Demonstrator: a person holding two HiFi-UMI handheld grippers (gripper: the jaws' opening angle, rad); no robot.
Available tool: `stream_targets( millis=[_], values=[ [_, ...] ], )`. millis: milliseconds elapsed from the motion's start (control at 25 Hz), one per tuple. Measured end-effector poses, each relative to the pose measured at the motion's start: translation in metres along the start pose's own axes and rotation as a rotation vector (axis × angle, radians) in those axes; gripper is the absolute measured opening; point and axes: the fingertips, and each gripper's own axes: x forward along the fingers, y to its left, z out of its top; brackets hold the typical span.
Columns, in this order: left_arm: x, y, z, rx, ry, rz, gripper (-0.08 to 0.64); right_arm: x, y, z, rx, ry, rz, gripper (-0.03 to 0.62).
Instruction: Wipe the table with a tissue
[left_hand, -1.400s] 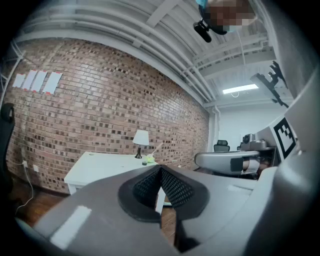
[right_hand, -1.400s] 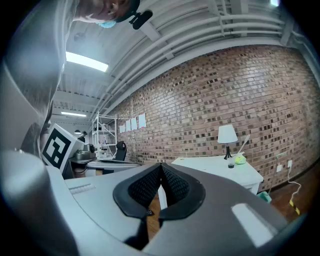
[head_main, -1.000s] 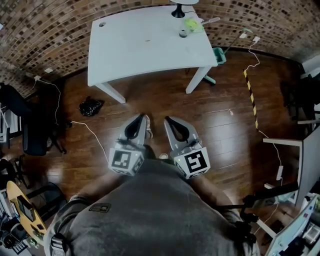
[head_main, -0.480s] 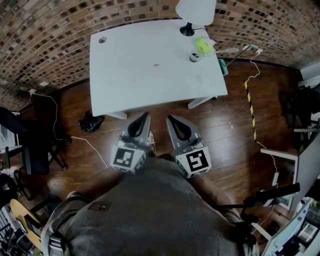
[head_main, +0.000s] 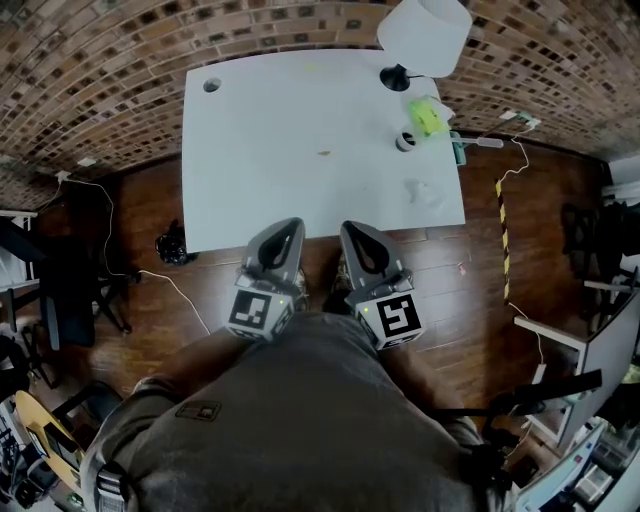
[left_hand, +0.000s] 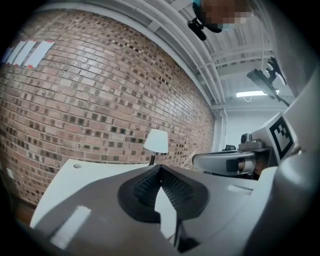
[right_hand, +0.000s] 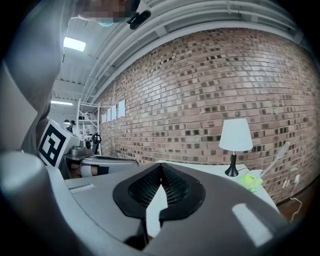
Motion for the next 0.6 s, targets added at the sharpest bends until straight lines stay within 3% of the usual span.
stream_targets(
  millis=[440, 600],
  values=[
    [0.092, 0.002, 0.0, 0.04, 0.009, 0.126, 0.001, 0.037, -0.099, -0.017, 0.008, 0.066, 0.112, 0.012],
    [0.117, -0.002, -0.011, -0.009, 0.065, 0.182, 0.001, 0.044, -0.122, -0.025, 0.003, 0.087, 0.167, 0.012]
  ],
)
